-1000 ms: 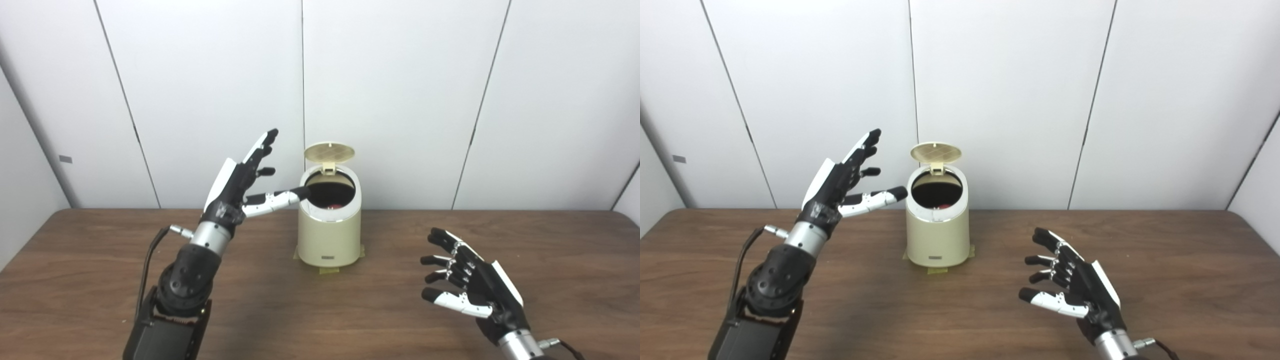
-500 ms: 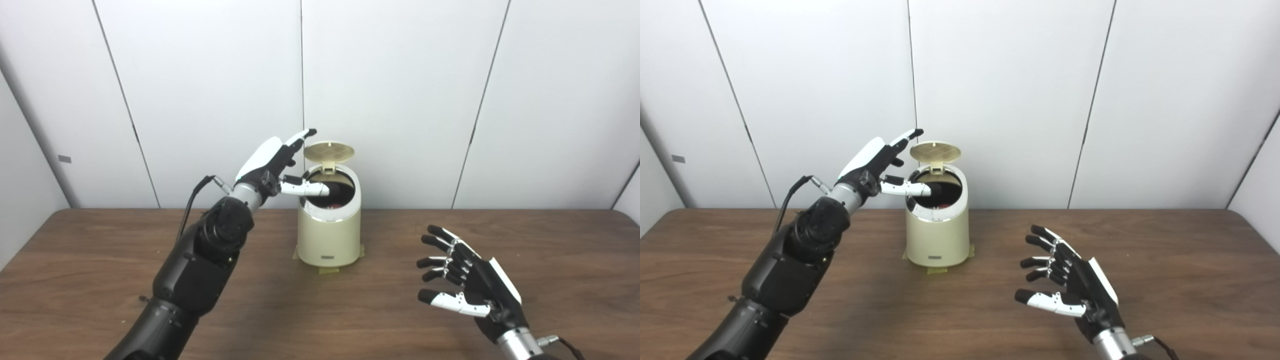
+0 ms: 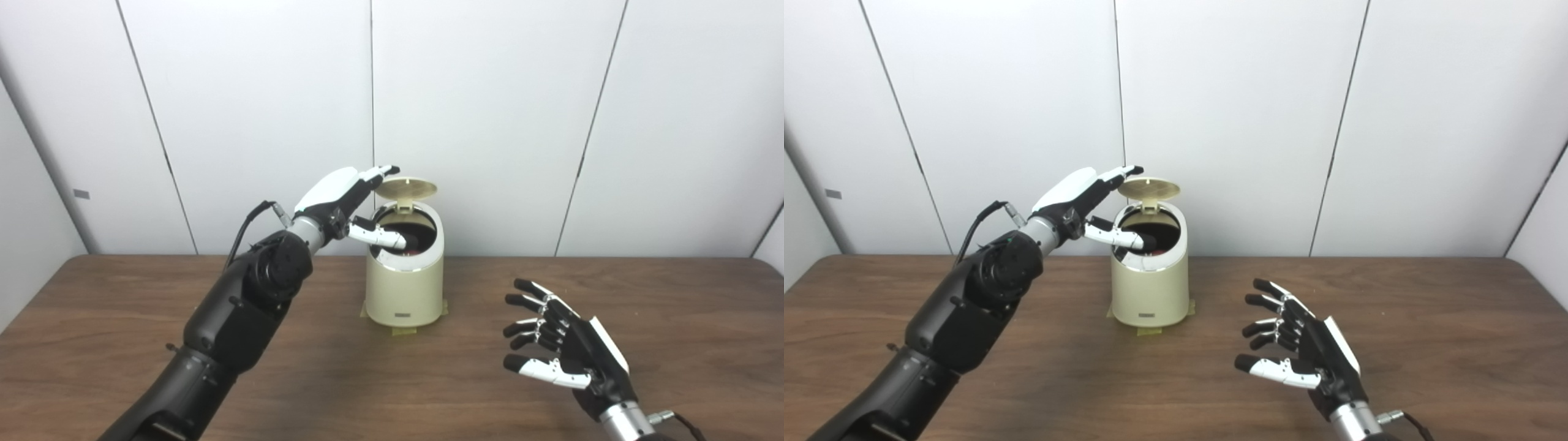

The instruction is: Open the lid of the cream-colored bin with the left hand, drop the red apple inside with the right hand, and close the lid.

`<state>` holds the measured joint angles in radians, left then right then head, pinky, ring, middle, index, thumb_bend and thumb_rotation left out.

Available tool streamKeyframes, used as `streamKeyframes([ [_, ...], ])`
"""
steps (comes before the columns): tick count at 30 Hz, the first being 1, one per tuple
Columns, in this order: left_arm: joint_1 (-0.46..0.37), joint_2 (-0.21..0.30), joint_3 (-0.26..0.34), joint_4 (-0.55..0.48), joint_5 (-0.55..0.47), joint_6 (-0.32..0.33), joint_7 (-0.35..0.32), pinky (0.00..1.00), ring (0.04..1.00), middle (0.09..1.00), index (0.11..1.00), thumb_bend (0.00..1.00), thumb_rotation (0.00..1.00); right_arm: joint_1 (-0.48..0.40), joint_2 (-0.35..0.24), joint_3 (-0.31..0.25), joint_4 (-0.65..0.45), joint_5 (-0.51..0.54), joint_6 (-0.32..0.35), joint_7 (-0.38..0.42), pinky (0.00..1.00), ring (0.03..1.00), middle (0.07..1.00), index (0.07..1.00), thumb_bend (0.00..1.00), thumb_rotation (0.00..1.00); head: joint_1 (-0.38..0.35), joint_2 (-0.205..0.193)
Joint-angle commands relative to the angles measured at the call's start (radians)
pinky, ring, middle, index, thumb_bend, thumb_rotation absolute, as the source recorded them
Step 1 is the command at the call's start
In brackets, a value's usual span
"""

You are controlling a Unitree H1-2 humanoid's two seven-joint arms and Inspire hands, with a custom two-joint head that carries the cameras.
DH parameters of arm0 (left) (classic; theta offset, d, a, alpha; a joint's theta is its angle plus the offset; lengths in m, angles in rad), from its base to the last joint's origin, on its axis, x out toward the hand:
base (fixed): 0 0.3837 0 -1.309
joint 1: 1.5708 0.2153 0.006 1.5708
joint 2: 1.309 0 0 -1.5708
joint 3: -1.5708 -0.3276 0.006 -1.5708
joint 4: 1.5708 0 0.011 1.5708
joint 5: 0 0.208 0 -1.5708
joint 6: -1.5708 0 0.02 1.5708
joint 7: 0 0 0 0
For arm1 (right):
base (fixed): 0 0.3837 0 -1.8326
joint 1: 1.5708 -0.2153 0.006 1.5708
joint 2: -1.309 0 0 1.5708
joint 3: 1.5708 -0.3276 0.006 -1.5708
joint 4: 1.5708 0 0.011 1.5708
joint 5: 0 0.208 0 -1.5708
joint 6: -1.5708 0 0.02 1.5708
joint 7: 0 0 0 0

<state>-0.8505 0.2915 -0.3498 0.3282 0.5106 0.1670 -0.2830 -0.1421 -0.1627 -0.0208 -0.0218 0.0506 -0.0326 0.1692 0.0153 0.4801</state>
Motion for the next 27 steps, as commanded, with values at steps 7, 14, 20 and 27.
streamKeyframes([
  [7,-0.05,0.058,-0.017,-0.082,0.045,-0.038,-0.045,1.0,1.0,0.961,0.923,0.95,0.44,-0.044,0.024,-0.008,-0.005,-0.008,-0.054,-0.042,0.46,0.565,0.78,0.818,0.78,0.18,-0.001,0.003],
  [14,-0.052,0.085,-0.042,-0.109,0.094,-0.081,-0.07,1.0,1.0,0.935,0.901,0.94,0.42,-0.045,0.035,-0.009,-0.002,-0.013,-0.054,-0.056,0.44,0.564,0.777,0.815,0.75,0.18,-0.005,0.008],
  [20,-0.046,0.09,-0.04,-0.123,0.106,-0.111,-0.077,1.0,1.0,0.932,0.897,0.94,0.42,-0.045,0.045,-0.004,-0.009,-0.023,-0.046,-0.067,0.43,0.555,0.771,0.814,0.75,0.16,-0.013,0.007],
  [27,-0.017,0.113,-0.043,-0.145,0.118,-0.217,-0.067,1.0,1.0,0.949,0.909,0.94,0.41,-0.047,0.056,-0.002,-0.025,-0.031,-0.013,-0.074,0.42,0.542,0.746,0.803,0.71,0.1,-0.023,0.015],
])
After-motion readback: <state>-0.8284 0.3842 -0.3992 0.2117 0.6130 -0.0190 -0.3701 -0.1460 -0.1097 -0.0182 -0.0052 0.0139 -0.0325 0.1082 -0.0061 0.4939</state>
